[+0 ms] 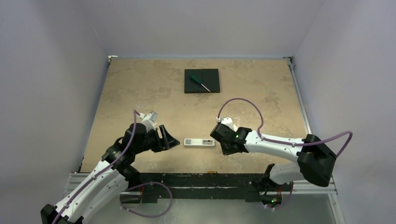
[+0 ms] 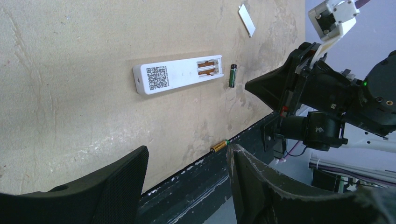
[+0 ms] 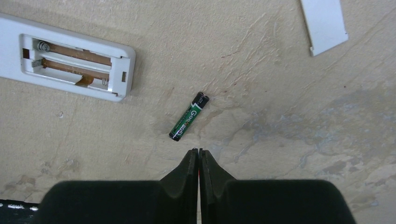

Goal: Load the batteries into the remote control

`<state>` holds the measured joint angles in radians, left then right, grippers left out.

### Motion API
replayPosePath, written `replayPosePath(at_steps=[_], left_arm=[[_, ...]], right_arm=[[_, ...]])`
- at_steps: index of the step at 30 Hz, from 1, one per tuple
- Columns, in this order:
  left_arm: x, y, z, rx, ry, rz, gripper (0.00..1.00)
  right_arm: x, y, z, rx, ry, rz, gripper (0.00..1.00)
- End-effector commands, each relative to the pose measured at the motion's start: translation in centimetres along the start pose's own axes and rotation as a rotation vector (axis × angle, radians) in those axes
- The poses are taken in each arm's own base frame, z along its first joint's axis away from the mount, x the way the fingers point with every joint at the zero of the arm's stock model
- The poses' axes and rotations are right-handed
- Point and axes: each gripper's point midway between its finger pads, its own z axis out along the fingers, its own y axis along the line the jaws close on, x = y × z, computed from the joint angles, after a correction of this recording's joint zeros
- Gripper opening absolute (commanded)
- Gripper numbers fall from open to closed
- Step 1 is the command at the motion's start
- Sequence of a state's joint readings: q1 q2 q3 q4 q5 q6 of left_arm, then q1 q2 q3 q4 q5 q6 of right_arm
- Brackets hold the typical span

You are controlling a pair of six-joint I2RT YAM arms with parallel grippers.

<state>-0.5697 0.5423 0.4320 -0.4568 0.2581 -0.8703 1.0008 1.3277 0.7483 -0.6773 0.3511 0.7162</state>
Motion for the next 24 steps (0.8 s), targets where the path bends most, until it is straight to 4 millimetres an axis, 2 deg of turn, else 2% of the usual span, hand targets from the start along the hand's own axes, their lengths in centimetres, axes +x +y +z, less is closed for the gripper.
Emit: replayPosePath(at_steps=[1, 7, 24], left_arm=[[-1.0, -1.2, -0.2, 0.044, -0.032, 0.033, 0.62], [-1.0, -1.2, -0.1, 0.044, -0.031, 0.031, 0.62], [-1.0, -1.1, -0.1, 0.042, -0.030, 0.029, 0.62]], right_arm=[[0.3, 1.5, 0.9, -0.068, 0.004, 0.032, 0.08], [0.8, 1.8, 1.7, -0.077, 0.015, 0.031, 0.05], [-0.9, 2.5, 2.9, -0.062, -0.057, 0.105, 0.03]])
